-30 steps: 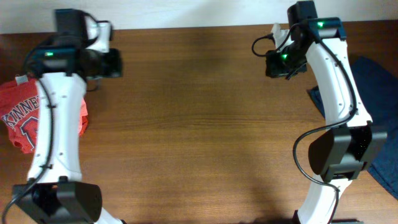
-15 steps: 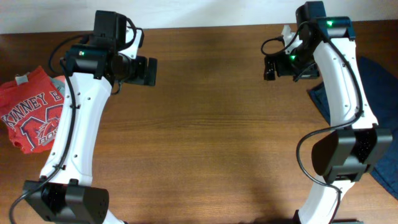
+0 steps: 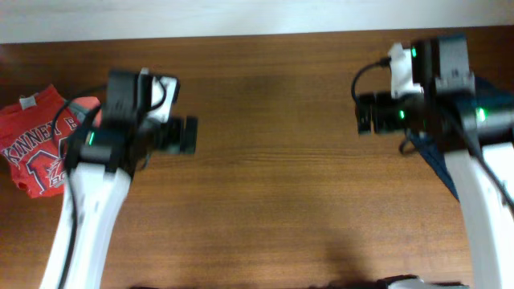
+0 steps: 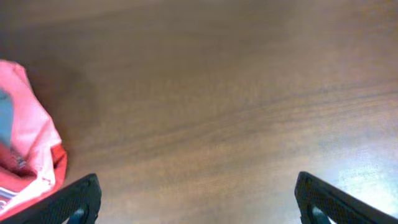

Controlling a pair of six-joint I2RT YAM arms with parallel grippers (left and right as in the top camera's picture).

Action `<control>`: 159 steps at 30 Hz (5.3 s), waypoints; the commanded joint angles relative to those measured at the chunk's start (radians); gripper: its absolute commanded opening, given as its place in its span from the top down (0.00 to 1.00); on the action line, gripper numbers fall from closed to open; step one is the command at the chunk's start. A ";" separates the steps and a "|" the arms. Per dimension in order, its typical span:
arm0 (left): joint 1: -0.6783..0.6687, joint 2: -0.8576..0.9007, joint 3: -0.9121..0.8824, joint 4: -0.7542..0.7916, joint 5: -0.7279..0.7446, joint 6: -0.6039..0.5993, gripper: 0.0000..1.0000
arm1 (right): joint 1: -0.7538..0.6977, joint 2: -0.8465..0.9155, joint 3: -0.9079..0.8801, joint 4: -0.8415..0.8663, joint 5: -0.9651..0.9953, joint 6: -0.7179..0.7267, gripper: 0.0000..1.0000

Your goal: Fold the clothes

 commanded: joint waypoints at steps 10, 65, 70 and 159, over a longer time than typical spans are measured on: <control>0.003 -0.596 -0.470 0.118 0.008 -0.007 0.01 | 0.004 -0.584 -0.588 0.123 0.036 0.042 0.01; 0.003 -0.594 -0.470 0.114 0.008 -0.007 0.01 | 0.003 -1.378 -1.554 1.172 0.145 -0.005 0.01; 0.003 -0.594 -0.470 0.114 0.008 -0.007 0.01 | 0.003 -1.378 -1.663 1.218 0.117 -0.011 0.01; 0.132 -1.339 -1.392 0.934 -0.052 0.002 0.01 | 0.003 -1.377 -1.663 1.178 0.081 -0.026 0.01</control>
